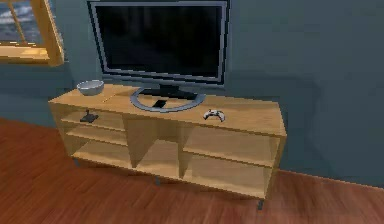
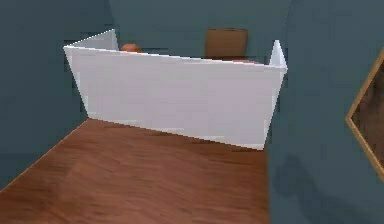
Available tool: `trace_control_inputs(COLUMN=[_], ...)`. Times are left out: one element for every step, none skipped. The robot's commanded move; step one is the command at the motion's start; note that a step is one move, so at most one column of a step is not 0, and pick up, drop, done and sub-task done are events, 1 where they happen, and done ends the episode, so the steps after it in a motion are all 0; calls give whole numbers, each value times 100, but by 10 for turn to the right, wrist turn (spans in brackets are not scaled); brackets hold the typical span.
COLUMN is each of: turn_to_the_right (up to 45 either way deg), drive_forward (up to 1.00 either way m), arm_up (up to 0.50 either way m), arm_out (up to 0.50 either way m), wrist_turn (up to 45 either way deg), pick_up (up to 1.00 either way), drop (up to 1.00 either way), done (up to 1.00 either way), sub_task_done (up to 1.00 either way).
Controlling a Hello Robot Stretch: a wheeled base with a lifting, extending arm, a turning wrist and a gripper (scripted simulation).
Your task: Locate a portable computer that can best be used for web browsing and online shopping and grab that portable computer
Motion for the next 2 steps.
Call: trace_control_inputs(turn_to_the_right=[150,0], drive_forward=[0,20], arm_up=[0,0], arm_out=[0,0], wrist_turn=[0,0], pick_up=[0,0], drop=[0,0], done=[0,0], sub_task_done=[0,0])
